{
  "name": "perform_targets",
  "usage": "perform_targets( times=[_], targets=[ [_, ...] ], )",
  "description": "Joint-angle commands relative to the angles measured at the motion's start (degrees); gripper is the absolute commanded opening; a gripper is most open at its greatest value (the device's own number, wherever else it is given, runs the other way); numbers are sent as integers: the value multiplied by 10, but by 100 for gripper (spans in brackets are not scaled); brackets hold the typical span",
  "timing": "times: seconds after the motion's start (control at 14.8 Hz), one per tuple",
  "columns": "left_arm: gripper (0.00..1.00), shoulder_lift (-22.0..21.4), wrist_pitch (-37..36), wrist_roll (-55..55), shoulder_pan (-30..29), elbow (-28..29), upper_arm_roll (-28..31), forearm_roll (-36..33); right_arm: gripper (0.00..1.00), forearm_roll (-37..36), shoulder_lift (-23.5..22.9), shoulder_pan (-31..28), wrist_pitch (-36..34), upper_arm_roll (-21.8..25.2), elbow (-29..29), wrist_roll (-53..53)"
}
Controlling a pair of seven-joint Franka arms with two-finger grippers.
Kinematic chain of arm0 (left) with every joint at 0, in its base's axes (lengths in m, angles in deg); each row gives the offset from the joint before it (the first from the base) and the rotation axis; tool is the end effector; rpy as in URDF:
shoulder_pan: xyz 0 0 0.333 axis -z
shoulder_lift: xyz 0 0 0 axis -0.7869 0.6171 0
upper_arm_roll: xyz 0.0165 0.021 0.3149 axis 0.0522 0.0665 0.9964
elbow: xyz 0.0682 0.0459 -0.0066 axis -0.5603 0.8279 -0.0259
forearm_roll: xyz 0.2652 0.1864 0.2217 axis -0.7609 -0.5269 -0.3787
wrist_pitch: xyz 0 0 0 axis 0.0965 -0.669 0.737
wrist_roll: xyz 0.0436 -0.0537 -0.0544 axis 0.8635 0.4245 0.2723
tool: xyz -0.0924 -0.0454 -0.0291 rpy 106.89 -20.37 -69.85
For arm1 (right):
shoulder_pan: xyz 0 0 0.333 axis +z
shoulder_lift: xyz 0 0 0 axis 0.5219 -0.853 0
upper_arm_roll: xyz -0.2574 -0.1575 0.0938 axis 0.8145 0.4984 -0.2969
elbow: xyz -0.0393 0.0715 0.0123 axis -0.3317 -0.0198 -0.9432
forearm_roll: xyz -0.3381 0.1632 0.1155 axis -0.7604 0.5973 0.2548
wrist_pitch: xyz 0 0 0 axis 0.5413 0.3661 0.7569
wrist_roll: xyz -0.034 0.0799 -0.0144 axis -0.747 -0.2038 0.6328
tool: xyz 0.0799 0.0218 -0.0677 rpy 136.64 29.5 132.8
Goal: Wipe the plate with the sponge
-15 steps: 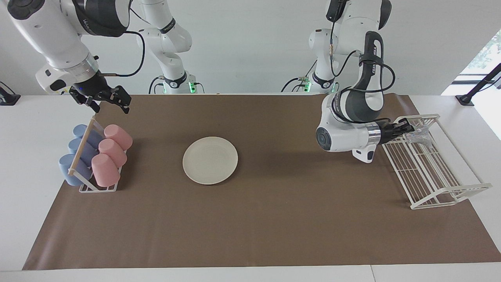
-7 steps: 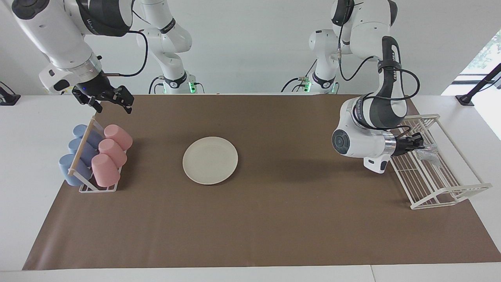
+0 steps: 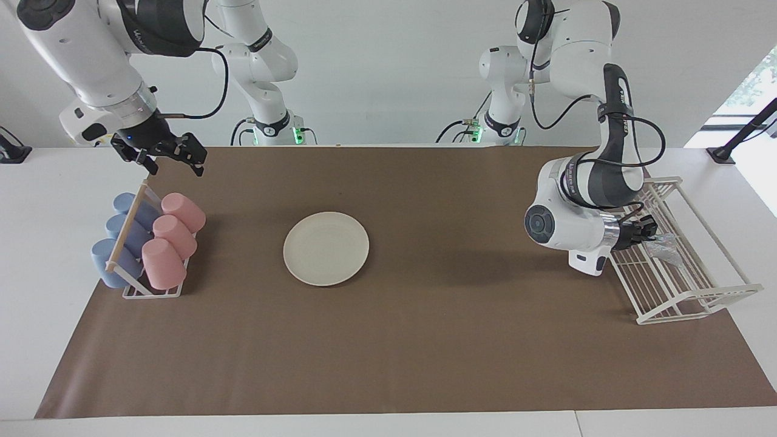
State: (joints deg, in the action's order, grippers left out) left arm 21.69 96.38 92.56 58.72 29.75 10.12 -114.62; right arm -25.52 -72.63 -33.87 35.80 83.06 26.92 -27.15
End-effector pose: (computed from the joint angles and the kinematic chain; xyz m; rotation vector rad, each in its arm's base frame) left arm 0.6415 -0.0506 0.3749 -1.9927 -0.0145 0.0793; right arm 0.5469 -0.0422 0.5945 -3.1288 0.1171 0.1370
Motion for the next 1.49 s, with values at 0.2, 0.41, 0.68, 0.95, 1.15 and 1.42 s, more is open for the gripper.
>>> perform_targets(
  times=[0.2,0.41,0.68,0.95,1.15,1.42],
  targets=[
    [0,-3,10,10,-14,6,-2,3,100,-4,15,-1,5,-3,18,-9],
    [0,-3,0,11,-14,5,-2,5,100,-4,16,-1,4,-3,18,-10],
    [48,-3,7,27,-15,5,-2,7,100,-4,16,-1,4,-3,17,-10],
    [73,-3,9,36,-15,5,-3,10,100,-4,16,-1,4,-3,17,-10],
    [76,-3,12,36,-15,4,-3,10,100,-4,16,-1,4,-3,17,-10],
    [96,-5,18,36,-15,-1,-4,18,100,-4,16,-1,4,-3,17,-10]
  ],
)
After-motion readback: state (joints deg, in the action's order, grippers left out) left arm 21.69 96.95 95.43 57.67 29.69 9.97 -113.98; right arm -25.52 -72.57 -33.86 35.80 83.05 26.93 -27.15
